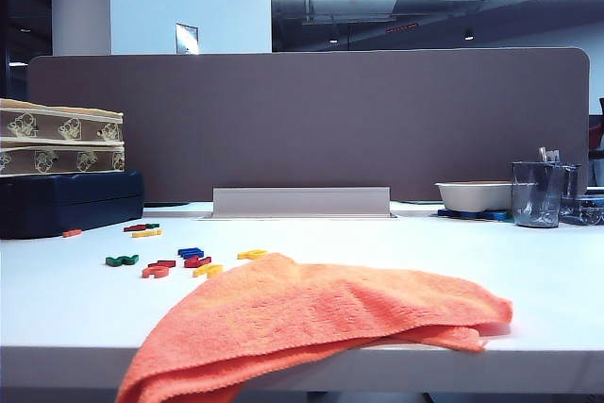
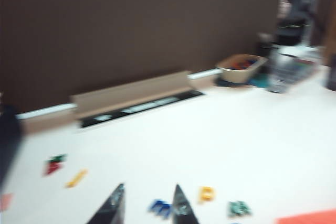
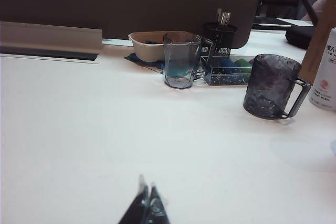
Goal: Use an orange cloth to wipe the letter magnets on the table away for a distance.
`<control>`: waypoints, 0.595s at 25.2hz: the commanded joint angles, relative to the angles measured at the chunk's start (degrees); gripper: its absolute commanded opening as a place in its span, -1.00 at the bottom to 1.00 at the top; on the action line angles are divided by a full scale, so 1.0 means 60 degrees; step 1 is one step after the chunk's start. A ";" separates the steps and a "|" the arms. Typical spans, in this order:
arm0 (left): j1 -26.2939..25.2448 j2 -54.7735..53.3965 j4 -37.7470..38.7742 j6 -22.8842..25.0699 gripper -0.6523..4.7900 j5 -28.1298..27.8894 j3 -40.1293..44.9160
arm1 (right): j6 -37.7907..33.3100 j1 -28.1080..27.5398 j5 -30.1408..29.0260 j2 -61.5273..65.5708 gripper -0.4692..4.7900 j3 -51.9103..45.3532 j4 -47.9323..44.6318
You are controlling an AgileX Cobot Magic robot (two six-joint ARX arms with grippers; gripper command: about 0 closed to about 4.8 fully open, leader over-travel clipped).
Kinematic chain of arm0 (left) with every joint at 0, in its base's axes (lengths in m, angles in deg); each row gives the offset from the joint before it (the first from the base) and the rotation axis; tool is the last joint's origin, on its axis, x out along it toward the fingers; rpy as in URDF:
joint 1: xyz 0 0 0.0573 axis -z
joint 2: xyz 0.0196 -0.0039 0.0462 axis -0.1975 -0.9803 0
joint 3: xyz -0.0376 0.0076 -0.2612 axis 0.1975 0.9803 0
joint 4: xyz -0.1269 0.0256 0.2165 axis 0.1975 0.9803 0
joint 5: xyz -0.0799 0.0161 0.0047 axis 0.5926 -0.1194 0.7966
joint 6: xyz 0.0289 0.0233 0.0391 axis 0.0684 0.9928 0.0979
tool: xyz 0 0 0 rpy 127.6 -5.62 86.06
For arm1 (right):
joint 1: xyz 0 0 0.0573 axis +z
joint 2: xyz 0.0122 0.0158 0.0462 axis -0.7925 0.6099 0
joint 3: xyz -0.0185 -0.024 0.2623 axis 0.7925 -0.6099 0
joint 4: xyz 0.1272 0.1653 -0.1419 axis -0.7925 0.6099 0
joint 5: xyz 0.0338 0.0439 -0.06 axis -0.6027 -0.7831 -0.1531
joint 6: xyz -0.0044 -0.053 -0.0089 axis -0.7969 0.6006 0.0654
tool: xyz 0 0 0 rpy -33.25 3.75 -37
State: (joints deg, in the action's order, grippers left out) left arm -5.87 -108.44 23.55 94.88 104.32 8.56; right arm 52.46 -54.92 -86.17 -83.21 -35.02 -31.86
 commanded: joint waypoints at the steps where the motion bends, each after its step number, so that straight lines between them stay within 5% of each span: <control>1: 0.0678 -0.0689 -0.0324 0.0029 -0.33 0.0149 -0.0186 | -0.0007 0.0000 0.0036 -0.0036 -0.84 -0.0073 -0.0157; 8: 0.2747 -0.2565 -0.1162 0.0521 -0.31 -0.0761 -0.0237 | -0.0011 0.0000 0.0033 -0.0036 -0.84 -0.0073 -0.0157; 15: 0.3603 -0.4153 -0.1501 0.0408 -0.21 -0.1184 -0.0248 | -0.0007 0.0000 0.0033 -0.0036 -0.84 -0.0073 -0.0160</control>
State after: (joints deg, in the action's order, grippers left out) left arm 15.53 -132.52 16.12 97.35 96.95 7.27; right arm 52.46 -54.92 -86.17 -83.21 -35.02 -31.88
